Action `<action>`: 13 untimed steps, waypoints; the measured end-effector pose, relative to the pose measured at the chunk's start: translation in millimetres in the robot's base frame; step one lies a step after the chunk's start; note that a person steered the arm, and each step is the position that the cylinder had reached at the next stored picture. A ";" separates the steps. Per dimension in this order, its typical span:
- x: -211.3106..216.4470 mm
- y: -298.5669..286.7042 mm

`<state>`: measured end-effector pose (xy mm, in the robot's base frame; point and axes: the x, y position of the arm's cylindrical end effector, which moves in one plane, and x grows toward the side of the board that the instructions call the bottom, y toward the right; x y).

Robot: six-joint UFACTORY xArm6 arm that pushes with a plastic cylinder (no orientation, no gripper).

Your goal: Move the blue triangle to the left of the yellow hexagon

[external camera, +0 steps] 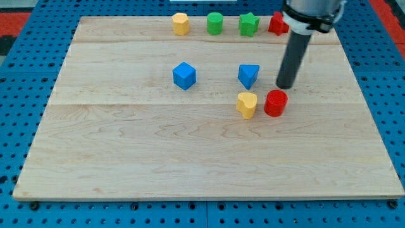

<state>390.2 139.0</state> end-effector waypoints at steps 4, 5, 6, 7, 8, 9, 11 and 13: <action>-2.7 -84.2; -41.8 -119.8; -63.6 -154.4; -43.6 -149.1; -65.5 -194.0; -108.7 -235.5; -96.4 -274.3; -105.7 -355.9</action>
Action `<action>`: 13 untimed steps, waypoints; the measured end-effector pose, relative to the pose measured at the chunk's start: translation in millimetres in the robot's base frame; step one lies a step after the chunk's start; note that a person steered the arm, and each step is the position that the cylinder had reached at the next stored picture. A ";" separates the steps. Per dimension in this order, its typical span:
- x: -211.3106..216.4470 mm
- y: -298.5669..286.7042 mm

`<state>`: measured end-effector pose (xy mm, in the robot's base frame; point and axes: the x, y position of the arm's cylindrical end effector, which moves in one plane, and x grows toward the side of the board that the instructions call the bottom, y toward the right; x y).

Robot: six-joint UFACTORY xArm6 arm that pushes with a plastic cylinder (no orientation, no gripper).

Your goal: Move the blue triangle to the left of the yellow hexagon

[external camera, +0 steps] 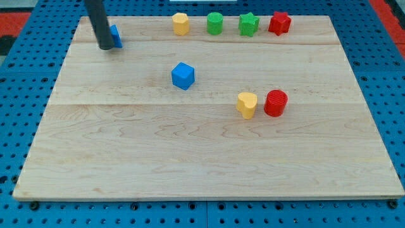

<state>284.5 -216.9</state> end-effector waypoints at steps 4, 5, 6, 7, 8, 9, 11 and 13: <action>-36.5 78.9; -26.3 29.5; -37.1 0.5; -66.7 20.8; -72.8 35.3; -72.7 44.7; -60.6 43.6; -57.8 37.0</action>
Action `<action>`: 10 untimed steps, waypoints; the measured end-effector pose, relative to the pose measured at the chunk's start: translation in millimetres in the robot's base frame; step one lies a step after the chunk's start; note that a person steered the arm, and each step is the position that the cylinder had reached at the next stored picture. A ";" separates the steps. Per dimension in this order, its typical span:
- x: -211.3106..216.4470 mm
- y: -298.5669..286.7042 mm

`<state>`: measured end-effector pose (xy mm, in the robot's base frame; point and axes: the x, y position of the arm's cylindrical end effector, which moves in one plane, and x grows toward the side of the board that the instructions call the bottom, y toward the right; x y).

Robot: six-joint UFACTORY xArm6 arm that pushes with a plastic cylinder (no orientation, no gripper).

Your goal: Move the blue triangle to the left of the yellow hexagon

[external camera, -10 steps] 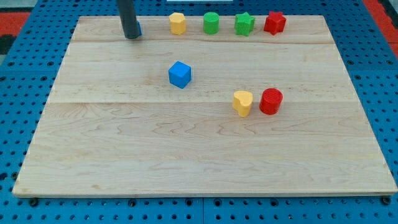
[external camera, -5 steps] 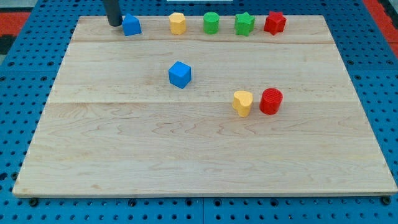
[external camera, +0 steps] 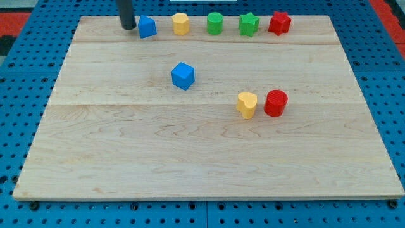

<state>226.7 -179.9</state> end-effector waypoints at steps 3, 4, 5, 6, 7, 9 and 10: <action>3.1 2.9; -4.7 15.7; -5.7 27.8; -26.2 26.7; -6.3 -16.3; 50.3 -4.9; 24.4 22.3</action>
